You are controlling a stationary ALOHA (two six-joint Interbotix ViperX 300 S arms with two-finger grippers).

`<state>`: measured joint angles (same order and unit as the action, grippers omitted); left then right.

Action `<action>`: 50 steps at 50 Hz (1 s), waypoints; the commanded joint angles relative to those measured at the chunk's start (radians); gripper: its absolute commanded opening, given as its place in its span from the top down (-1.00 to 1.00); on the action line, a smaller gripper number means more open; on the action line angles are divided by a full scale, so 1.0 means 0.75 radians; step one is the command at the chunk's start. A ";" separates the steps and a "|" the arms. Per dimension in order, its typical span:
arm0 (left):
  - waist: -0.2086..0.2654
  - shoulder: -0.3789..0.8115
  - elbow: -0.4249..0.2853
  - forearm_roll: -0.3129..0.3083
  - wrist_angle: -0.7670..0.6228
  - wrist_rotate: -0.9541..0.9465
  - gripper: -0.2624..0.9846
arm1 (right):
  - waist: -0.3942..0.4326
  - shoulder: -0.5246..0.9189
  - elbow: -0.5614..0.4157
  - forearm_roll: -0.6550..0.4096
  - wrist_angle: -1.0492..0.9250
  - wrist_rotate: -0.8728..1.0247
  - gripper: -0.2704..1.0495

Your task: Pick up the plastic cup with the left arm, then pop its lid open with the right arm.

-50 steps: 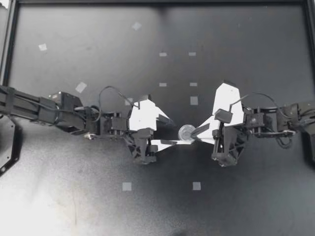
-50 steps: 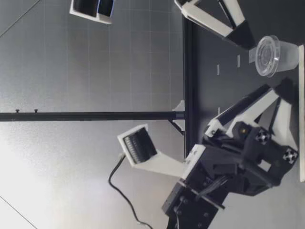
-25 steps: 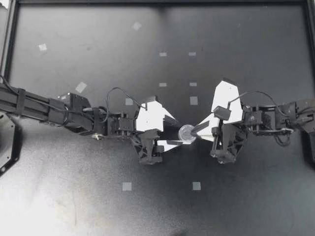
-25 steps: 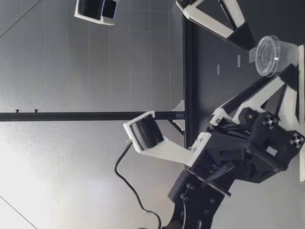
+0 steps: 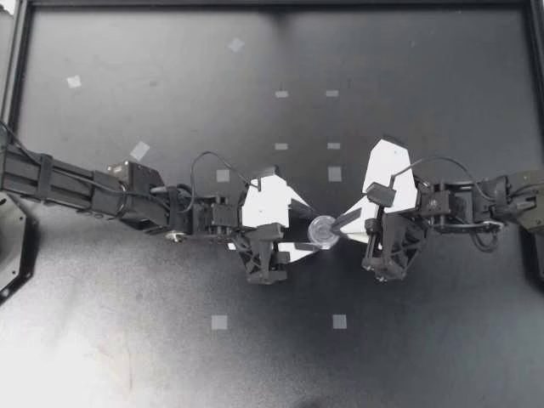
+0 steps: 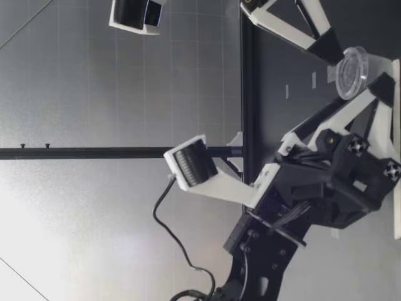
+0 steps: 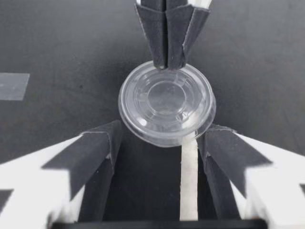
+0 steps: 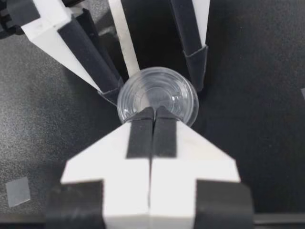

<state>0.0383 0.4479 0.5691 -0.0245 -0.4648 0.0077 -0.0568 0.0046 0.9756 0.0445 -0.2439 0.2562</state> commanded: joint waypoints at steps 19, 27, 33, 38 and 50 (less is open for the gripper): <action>0.004 -0.008 -0.029 0.002 -0.014 -0.004 -0.42 | -0.016 0.006 0.025 0.000 0.000 0.029 0.84; 0.004 -0.008 -0.037 0.002 -0.006 -0.002 -0.41 | -0.016 0.002 0.022 0.002 -0.008 0.031 0.84; 0.004 -0.008 -0.037 0.000 0.006 -0.006 -0.38 | -0.016 0.002 0.022 0.000 -0.010 0.031 0.84; 0.006 -0.012 -0.037 0.000 0.029 -0.010 -0.31 | -0.016 0.000 0.022 0.000 -0.008 0.031 0.84; 0.006 -0.039 -0.035 0.000 0.070 -0.006 -0.02 | -0.016 -0.004 0.022 0.002 -0.008 0.033 0.84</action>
<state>0.0414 0.4571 0.5522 -0.0245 -0.4142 0.0015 -0.0598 0.0261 1.0032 0.0445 -0.2424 0.2792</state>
